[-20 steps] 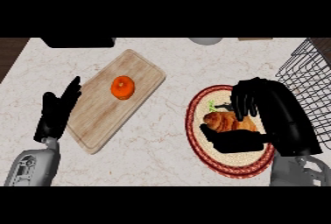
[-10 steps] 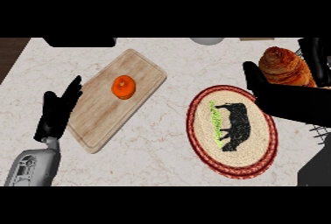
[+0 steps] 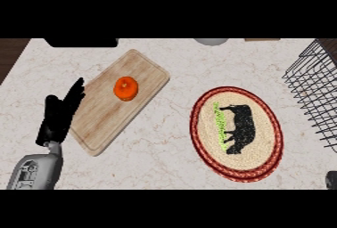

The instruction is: Pick the croissant from the placemat and place it in the basket

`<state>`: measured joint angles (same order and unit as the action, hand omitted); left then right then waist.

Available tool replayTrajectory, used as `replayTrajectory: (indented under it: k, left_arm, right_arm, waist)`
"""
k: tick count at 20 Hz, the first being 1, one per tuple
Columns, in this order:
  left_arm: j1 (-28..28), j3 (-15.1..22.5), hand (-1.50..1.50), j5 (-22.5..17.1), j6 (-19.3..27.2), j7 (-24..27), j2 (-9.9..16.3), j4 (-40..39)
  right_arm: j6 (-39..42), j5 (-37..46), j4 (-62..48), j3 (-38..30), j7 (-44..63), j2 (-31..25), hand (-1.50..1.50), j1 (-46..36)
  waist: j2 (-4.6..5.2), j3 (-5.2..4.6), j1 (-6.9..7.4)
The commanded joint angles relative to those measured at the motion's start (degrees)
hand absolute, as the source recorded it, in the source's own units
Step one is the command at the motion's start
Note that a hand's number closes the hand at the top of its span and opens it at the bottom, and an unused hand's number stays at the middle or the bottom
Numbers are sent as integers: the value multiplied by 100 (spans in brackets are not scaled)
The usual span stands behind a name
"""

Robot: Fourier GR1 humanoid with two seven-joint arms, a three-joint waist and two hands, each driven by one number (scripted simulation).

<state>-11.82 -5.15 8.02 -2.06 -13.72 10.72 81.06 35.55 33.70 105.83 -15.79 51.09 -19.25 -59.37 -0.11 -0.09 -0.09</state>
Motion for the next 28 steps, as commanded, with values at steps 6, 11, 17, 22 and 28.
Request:
replayTrajectory:
  k: [6, 11, 17, 22, 28]
  left_arm:
    - [50, -158, 0, -179, -228, 114, 158, -94]
    - [-284, -33, 0, 64, 44, 184, -35, -322]
    - [-179, -169, 0, -70, -144, -4, 129, -248]
    - [-180, -100, 0, -19, -96, -6, 51, -76]
    - [-103, -32, 0, 4, -91, -320, 9, 201]
  right_arm:
    - [764, 466, -1612, -214, -951, -1844, 150, 306]
    - [272, 866, -2419, -174, -1934, -2478, 150, 635]
    - [-377, 850, -3360, -488, -3499, -3012, 150, 1253]
    - [-620, 752, -3679, -535, -3932, -2900, 150, 1470]
    - [-1287, 1124, -4806, -306, -4857, -2996, 150, 1622]
  waist:
    - [33, 8, 32]
    - [41, 9, 11]
    - [37, 12, 21]
    - [19, 10, 36]
    - [30, 12, 91]
